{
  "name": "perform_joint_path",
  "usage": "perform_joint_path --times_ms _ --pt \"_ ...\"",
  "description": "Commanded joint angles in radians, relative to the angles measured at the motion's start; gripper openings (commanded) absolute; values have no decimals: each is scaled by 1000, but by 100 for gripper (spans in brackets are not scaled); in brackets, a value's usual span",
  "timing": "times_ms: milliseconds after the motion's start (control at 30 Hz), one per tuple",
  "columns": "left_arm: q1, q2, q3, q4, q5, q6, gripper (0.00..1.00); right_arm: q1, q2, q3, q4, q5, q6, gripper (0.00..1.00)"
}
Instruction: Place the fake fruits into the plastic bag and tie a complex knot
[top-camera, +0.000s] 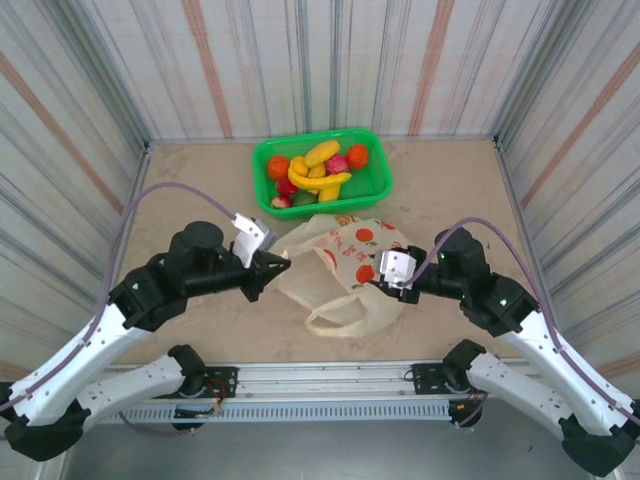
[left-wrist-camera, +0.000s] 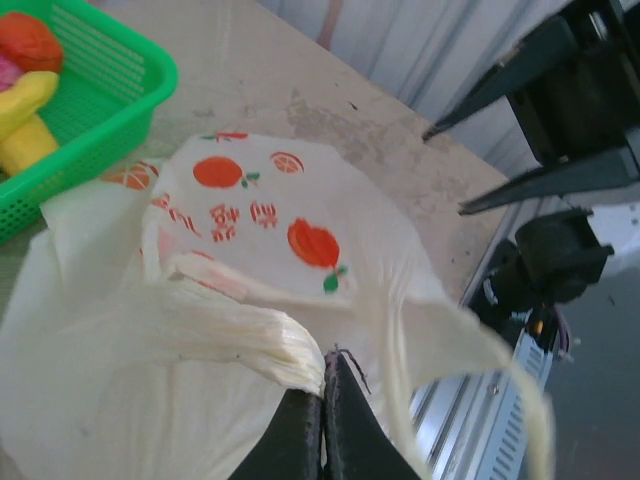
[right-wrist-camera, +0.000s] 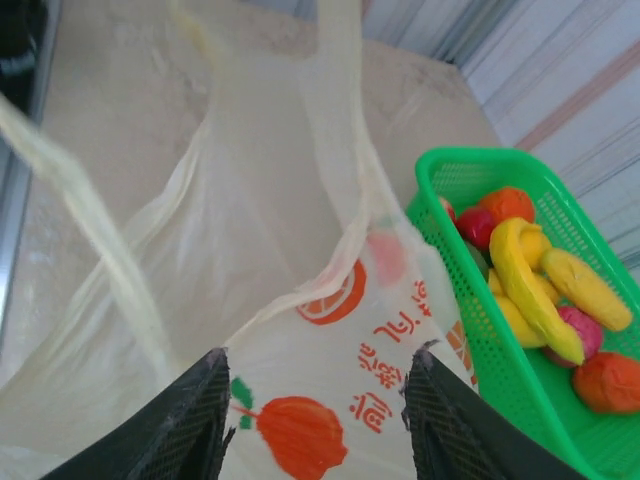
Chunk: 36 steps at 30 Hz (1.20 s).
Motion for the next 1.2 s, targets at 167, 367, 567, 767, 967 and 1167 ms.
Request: perform_joint_path --times_ms 167,367,567,767,967,1167 --pt "8 -11 157 -13 -195 -171 0 2 8 0 287 28 468 55" --pt "8 -43 139 -69 -280 -166 0 -124 358 274 46 256 724 27" --pt "8 -23 120 -50 -243 -77 0 -276 791 579 -108 226 963 10" --pt "6 -14 96 26 -229 11 0 -332 1241 963 -250 211 1056 14" --pt "7 -50 18 140 -201 87 0 -340 1657 1464 -572 398 1127 2" --pt "6 -130 -44 193 -273 127 0 -348 1702 1459 -629 540 1115 2"
